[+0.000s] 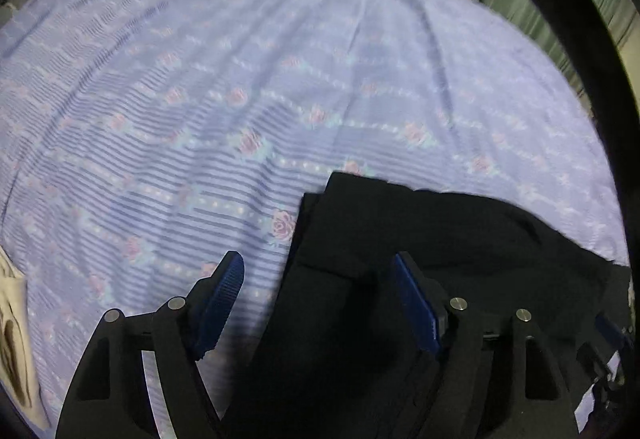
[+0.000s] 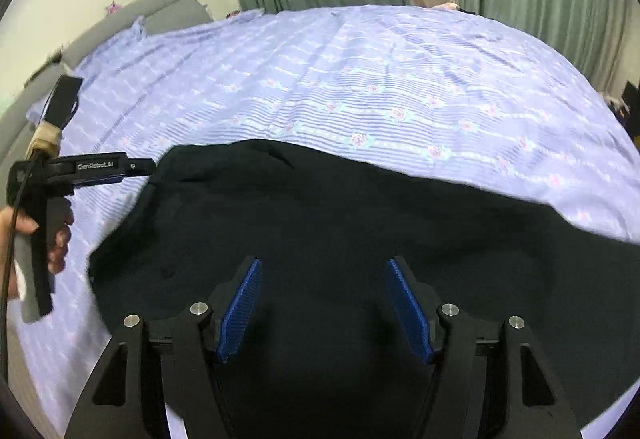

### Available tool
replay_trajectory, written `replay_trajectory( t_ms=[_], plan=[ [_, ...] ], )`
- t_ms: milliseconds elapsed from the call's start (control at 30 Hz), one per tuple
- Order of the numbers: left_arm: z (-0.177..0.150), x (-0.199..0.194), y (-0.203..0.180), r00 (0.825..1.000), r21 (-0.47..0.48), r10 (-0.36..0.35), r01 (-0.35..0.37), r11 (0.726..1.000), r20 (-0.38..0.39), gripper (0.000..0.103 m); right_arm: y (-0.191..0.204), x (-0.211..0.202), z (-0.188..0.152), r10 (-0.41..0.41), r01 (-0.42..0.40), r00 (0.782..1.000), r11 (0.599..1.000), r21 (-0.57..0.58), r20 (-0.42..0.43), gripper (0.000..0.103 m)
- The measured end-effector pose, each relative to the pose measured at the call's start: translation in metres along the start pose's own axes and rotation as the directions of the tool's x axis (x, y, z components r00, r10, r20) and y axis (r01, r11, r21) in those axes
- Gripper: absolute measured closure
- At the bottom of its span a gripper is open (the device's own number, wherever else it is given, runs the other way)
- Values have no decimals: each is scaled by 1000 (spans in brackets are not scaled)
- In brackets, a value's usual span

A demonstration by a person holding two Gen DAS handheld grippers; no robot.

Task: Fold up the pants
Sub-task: 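Fold the held trousers over and lay them flat with both grippers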

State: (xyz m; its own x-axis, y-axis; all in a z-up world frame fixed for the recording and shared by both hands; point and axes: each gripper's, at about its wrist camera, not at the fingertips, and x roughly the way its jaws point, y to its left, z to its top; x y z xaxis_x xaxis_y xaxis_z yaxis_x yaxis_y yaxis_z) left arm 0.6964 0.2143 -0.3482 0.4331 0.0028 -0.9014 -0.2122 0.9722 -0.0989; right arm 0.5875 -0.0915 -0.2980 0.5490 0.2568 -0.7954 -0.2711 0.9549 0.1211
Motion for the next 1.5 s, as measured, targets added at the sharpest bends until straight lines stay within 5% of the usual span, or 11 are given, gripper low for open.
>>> replay_trajectory(
  t_ms=[133, 233, 333, 367, 467, 733, 833, 867, 1167, 1367, 1500],
  plan=[
    [4, 12, -6, 1000, -50, -13, 13, 999, -16, 28, -13, 18, 20, 7, -8, 999, 999, -34, -40, 38],
    [-2, 28, -7, 998, -84, -46, 42, 996, -42, 60, -20, 25, 26, -3, 1, 999, 999, -38, -46, 38],
    [-7, 30, -20, 1000, -43, -4, 3, 999, -19, 74, -21, 21, 30, 21, -22, 999, 998, -50, -29, 38],
    [-7, 26, -25, 999, -10, 43, -43, 999, -2, 93, -21, 19, 31, 24, -25, 999, 998, -54, -21, 38],
    [1, 4, -19, 995, -57, 49, -44, 997, 90, 94, -18, 13, 33, 32, -32, 999, 998, -49, 1, 38],
    [13, 15, -30, 974, -38, 205, -202, 979, 97, 88, -6, 10, 37, 18, -15, 999, 997, -82, 33, 38],
    [8, -4, -32, 982, -9, 156, -156, 988, 106, 43, -11, 1, 32, 20, -17, 999, 997, -77, 41, 38],
    [4, -17, -34, 985, -3, 115, -116, 993, 131, 39, -15, -5, 28, 13, -9, 999, 997, -81, 43, 38],
    [-101, -118, -114, 970, 246, -87, 29, 969, 228, 36, -70, -91, -23, -23, 28, 991, 999, -36, 133, 35],
    [-191, -146, -177, 968, 228, -174, 131, 965, 180, 36, -135, -145, -68, -117, 111, 988, 992, 63, 102, 35],
    [-242, -148, -226, 980, 228, -139, 105, 968, 141, 36, -184, -167, -101, -177, 170, 983, 976, 139, 41, 35]
  ],
)
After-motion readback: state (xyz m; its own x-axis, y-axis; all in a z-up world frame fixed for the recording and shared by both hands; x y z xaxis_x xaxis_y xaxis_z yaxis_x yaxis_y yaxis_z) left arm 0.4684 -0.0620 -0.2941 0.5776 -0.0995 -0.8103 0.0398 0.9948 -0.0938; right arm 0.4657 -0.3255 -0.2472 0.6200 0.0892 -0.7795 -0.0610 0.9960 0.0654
